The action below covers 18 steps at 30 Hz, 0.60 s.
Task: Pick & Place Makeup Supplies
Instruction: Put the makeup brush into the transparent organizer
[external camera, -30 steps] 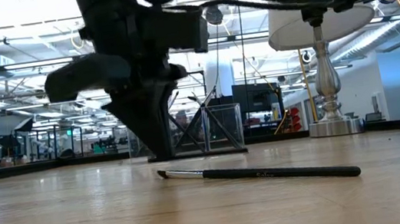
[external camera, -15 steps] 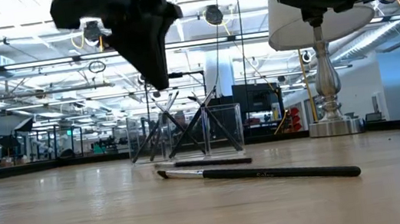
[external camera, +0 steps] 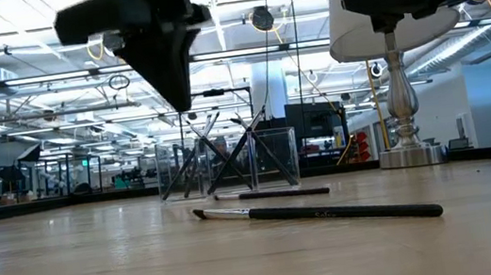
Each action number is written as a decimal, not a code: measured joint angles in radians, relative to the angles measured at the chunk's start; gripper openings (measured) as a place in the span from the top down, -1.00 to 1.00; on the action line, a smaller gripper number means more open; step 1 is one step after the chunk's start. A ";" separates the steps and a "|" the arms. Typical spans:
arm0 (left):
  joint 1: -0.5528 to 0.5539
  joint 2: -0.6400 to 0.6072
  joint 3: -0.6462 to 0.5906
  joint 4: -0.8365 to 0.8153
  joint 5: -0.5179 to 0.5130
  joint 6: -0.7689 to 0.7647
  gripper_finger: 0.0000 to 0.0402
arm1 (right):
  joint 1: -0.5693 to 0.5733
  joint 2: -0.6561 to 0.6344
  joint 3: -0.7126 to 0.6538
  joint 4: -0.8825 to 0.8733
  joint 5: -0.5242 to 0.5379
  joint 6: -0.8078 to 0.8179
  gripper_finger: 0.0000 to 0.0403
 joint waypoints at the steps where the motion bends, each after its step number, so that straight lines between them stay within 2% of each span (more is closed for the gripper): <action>1: -0.005 -0.010 -0.001 -0.018 -0.047 -0.022 0.91 | 0.000 0.000 0.000 -0.006 0.000 0.004 1.00; 5: -0.046 -0.110 -0.020 -0.017 -0.241 -0.110 0.97 | 0.000 0.000 0.000 -0.031 0.000 0.026 1.00; 8: -0.081 -0.229 -0.111 0.123 -0.266 -0.125 0.95 | 0.000 0.000 0.000 -0.054 0.000 0.041 1.00; 14: -0.159 -0.459 -0.483 0.505 -0.300 -0.148 0.96 | 0.032 0.003 0.019 -0.105 -0.004 0.113 1.00; 18: -0.189 -0.566 -0.751 0.821 -0.294 -0.128 0.98 | 0.095 0.061 0.070 -0.187 0.002 0.159 1.00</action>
